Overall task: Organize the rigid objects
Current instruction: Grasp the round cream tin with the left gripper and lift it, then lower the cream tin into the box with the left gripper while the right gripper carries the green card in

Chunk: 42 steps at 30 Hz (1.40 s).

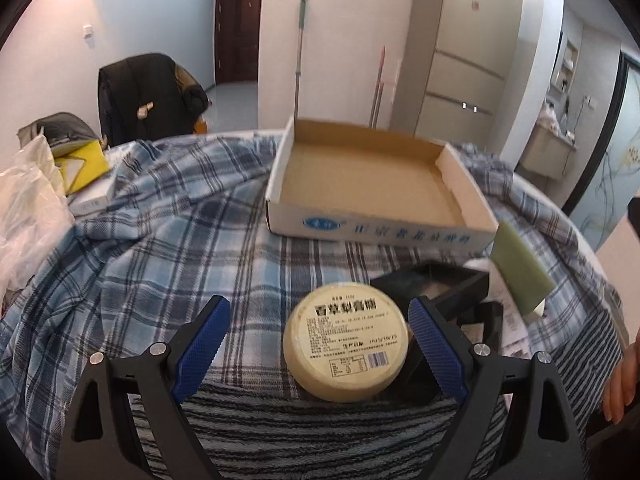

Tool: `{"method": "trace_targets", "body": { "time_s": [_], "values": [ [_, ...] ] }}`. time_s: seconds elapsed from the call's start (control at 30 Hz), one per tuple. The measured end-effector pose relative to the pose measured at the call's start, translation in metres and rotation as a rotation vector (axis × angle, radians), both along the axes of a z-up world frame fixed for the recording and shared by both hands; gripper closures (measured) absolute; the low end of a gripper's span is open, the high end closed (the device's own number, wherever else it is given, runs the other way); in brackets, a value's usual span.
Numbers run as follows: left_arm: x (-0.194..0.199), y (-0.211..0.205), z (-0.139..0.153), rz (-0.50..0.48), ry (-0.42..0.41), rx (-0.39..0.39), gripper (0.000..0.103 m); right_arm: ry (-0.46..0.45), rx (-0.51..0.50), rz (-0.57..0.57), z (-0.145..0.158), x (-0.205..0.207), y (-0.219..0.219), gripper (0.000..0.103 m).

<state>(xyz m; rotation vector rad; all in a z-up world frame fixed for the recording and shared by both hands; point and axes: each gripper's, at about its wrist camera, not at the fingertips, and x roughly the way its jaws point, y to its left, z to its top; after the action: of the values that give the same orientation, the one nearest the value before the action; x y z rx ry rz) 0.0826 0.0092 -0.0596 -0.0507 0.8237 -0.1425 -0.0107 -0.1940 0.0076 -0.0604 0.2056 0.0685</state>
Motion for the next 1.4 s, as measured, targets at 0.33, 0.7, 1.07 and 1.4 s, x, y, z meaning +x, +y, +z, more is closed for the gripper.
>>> {"method": "trace_targets", "body": {
  "time_s": [0.33,0.7,1.07,1.4],
  "values": [
    [0.015,-0.01,-0.017,-0.059,0.127,-0.008,0.026,0.011,0.002,-0.002,-0.001,0.001,-0.001,0.005],
    [0.02,-0.014,-0.024,-0.082,0.131,0.024,0.026,0.035,0.028,-0.024,0.0,0.006,-0.008,0.005],
    [-0.061,0.004,0.072,-0.009,-0.462,-0.019,0.026,0.095,0.022,-0.035,0.0,0.017,-0.005,0.007],
    [-0.083,0.009,0.096,0.028,-0.543,-0.021,0.026,0.39,-0.054,0.123,-0.027,0.048,0.043,0.03]
  ]
}}
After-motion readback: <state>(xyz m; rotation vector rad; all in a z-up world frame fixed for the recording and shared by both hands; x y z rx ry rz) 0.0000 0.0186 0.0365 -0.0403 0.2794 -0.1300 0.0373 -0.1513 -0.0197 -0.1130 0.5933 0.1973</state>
